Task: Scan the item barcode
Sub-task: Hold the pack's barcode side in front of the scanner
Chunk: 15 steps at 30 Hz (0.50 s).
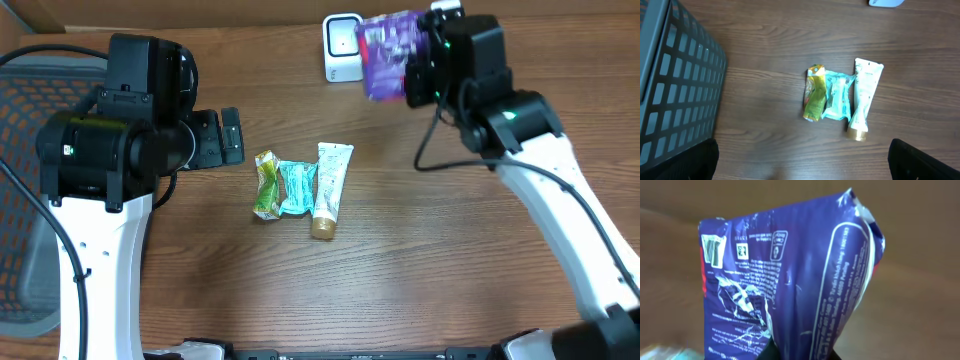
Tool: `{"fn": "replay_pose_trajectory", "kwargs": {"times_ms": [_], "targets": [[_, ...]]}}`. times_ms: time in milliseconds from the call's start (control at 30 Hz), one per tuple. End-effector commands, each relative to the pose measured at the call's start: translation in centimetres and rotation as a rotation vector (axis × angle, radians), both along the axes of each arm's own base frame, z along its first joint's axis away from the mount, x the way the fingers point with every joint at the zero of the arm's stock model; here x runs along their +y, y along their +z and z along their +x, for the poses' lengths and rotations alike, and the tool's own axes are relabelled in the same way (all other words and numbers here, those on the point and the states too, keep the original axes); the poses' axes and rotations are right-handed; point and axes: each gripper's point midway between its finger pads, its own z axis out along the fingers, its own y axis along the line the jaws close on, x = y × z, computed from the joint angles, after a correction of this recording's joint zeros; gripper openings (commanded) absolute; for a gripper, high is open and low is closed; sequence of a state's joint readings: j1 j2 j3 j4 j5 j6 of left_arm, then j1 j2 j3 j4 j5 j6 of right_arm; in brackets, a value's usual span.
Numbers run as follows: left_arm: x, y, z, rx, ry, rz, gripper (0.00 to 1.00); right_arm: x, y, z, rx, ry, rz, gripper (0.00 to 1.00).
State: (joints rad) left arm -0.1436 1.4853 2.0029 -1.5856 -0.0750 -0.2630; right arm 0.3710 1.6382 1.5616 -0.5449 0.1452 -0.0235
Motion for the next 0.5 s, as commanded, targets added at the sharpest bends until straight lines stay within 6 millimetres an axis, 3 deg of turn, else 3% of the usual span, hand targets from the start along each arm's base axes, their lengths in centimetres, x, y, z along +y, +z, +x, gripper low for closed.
{"fn": "replay_pose_trajectory", "kwargs": {"times_ms": [0, 100, 233, 333, 467], "targets": [[0.0, 0.1, 0.0, -0.005, 0.013, -0.006, 0.99, -1.7, 0.1, 3.3, -0.128, -0.084, -0.294, 0.04], [0.0, 0.1, 0.0, -0.005, 0.013, -0.006, 0.99, -0.4, 0.8, 5.8, -0.259, -0.012, -0.549, 0.04], [0.0, 0.1, 0.0, -0.005, 0.013, -0.006, 1.0, 2.4, 1.7, 8.0, -0.416, 0.082, -0.76, 0.04], [0.0, 0.1, 0.0, -0.005, 0.013, -0.006, 1.0, 4.1, 1.1, 9.5, -0.502, 0.134, -0.934, 0.04], [0.0, 0.1, 0.0, -0.005, 0.013, -0.006, 1.0, 4.5, -0.3, 11.7, -0.582, 0.103, -1.13, 0.04]]}}
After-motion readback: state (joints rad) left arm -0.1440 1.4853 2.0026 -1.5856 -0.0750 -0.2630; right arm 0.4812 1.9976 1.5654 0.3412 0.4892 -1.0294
